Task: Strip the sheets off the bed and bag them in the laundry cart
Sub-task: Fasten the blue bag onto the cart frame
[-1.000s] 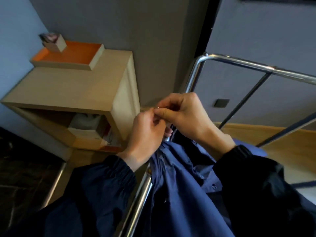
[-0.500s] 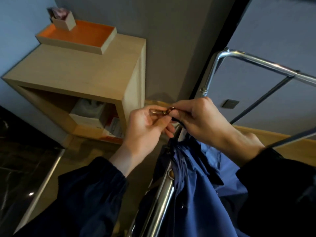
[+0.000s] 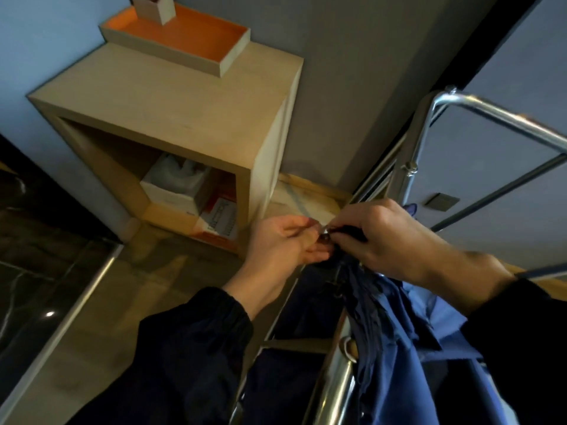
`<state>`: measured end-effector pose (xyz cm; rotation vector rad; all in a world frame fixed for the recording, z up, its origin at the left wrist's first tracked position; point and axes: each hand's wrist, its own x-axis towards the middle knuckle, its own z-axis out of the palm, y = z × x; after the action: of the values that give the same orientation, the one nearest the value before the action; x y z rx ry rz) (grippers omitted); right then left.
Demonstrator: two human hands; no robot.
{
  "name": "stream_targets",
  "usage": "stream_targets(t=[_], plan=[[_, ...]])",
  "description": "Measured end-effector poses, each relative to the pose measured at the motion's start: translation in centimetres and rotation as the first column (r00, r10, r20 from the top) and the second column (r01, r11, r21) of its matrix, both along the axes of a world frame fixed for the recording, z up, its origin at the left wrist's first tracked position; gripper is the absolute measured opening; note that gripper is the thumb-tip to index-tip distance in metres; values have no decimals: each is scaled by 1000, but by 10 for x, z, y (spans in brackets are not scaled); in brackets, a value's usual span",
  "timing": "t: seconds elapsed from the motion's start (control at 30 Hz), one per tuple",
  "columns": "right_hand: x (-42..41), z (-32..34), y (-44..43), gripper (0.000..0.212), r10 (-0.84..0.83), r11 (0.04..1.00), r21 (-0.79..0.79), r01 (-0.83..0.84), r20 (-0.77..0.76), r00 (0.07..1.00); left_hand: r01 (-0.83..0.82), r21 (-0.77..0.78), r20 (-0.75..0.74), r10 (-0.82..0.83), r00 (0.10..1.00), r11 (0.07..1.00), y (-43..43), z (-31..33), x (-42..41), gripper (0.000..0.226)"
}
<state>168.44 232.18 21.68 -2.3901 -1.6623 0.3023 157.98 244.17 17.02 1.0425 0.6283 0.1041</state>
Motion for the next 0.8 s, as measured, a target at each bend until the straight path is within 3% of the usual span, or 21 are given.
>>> stream_targets(t=[0.13,0.33,0.47,0.6,0.8], plan=[[3,3,14,23,138,982,-136,-134,16,990,21,128,42,-26,999,992,9,-14,-1,10],[6,1,33,53,296,917,-290,-275,30,955,-93,166,159,67,985,982,10,-32,-8,21],[-1,3,38,46,305,898,-342,-276,30,952,-129,313,230,56,972,941,9,-43,-15,27],[-7,5,41,46,310,887,-380,-263,65,949,-152,287,305,60,951,946,4,-46,-29,29],[0,-2,48,45,396,846,-370,-383,-44,917,-137,350,267,41,963,926,5,-55,-56,21]])
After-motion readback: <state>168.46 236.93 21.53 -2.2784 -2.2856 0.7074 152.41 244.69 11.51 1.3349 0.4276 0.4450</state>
